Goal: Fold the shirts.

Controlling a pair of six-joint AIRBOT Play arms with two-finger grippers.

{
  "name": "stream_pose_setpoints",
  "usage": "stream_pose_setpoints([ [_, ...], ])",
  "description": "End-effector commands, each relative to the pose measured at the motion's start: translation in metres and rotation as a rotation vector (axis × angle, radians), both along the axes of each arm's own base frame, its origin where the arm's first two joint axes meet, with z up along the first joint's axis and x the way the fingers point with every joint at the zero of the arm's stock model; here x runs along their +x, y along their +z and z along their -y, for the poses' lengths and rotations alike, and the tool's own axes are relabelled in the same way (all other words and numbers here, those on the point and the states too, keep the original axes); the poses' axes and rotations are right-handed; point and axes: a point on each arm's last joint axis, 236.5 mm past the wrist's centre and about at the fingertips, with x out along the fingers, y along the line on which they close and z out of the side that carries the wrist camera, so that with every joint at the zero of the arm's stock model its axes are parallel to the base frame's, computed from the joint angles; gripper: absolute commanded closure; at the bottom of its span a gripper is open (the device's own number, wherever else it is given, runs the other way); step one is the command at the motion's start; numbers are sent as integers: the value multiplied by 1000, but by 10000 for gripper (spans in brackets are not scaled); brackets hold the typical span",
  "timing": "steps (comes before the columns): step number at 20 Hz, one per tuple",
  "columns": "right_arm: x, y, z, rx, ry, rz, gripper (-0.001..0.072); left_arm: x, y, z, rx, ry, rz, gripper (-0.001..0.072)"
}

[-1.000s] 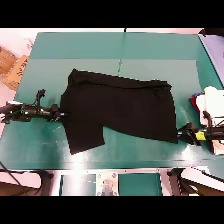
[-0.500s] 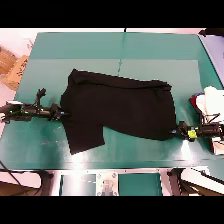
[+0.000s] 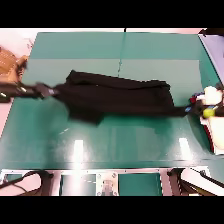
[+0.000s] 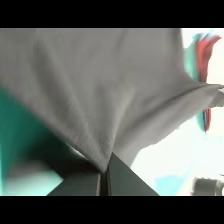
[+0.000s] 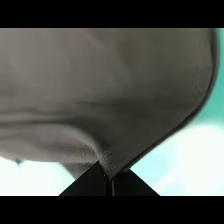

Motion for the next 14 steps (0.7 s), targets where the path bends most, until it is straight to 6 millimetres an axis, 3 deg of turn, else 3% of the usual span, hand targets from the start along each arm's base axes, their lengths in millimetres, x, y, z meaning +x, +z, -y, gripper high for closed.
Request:
stream_pose_setpoints([
  [1, 33, 135, 12, -126, -34, 271, 699, -16, 180, 7, 110, 72, 443, 688],
  [3, 39, 236, 11, -242, -83, 499, 699, -52, 300, 13, 197, 163, 784, 687],
  [5, 26, 332, 4, -377, -156, 729, 699, -110, 399, 26, 236, 250, 1066, 686],
  [7, -1, 418, -9, -496, -239, 958, 699, -166, 460, 38, 265, 301, 1258, 686],
  [9, -35, 478, -20, -626, -306, 1127, 699, -200, 487, 46, 298, 327, 1344, 686],
  [10, -48, 492, -23, -672, -331, 1167, 699, -208, 490, 47, 314, 333, 1350, 686],
  [12, -61, 497, -21, -730, -367, 1170, 698, -200, 483, 37, 349, 365, 1304, 686],
  [14, -57, 484, -18, -725, -357, 1128, 698, -182, 462, 27, 378, 373, 1198, 686],
])
